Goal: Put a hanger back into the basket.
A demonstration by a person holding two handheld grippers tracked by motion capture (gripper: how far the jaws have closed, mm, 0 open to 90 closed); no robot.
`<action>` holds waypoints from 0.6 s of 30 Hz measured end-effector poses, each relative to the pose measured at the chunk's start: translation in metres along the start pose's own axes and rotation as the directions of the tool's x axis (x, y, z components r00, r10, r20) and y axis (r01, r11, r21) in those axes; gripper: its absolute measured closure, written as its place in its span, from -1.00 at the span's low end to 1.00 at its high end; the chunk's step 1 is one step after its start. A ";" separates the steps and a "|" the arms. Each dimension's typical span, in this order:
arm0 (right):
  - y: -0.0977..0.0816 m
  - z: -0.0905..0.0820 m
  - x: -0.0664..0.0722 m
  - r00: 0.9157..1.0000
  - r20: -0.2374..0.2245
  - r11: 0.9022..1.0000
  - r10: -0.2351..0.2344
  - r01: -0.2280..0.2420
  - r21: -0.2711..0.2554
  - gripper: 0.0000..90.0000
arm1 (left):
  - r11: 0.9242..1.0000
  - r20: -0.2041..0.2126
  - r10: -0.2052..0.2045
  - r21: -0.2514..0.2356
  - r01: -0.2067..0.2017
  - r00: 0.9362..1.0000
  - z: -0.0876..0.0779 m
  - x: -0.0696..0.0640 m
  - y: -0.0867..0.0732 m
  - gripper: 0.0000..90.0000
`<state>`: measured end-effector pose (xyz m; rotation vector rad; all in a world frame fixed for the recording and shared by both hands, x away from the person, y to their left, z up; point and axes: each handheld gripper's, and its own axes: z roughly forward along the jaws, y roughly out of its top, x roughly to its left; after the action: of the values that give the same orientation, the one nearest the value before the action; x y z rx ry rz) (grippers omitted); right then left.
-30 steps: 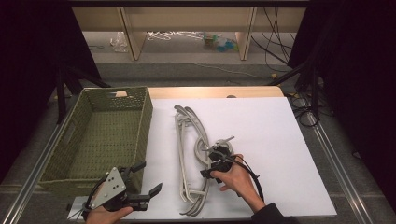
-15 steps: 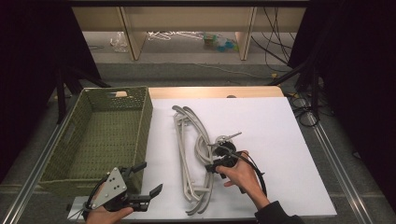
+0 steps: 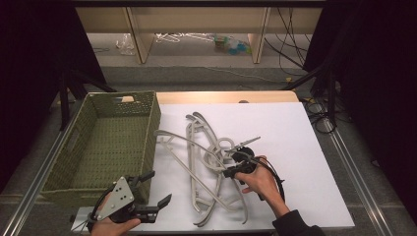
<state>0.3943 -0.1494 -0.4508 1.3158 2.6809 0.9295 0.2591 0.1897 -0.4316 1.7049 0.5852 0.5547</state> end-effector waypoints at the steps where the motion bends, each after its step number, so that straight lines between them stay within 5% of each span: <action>1: 0.000 0.000 -0.001 1.000 -0.004 1.000 -0.010 0.010 0.017 0.73 | 1.000 0.000 0.000 0.000 0.000 1.000 0.000 0.000 0.000 -0.64; 6: 0.000 -0.005 -0.004 0.997 0.028 0.997 -0.070 0.069 0.035 0.75 | 1.000 0.004 -0.002 -0.009 0.002 1.000 0.000 0.000 0.000 -0.64; 12: 0.003 -0.027 -0.011 0.983 0.089 0.987 -0.159 0.159 0.008 0.81 | 1.000 -0.003 -0.002 0.000 0.002 1.000 -0.001 0.000 0.002 -0.64; 13: 0.003 -0.036 -0.013 0.965 0.112 0.971 -0.237 0.239 0.001 0.81 | 1.000 -0.004 -0.014 -0.002 0.014 1.000 0.000 0.000 0.002 -0.64; 14: 0.003 -0.036 -0.013 0.965 0.112 0.971 -0.237 0.239 0.001 0.81 | 1.000 -0.003 -0.020 0.000 0.020 1.000 0.000 0.000 0.003 -0.64; 18: 0.001 -0.048 -0.012 0.936 0.141 0.945 -0.322 0.326 -0.006 0.81 | 0.999 -0.010 -0.029 0.026 0.029 1.000 0.008 -0.001 0.010 -0.64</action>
<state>0.3907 -0.1818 -0.4140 0.8564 2.6507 0.8015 0.2645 0.1819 -0.4235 1.7170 0.6254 0.5368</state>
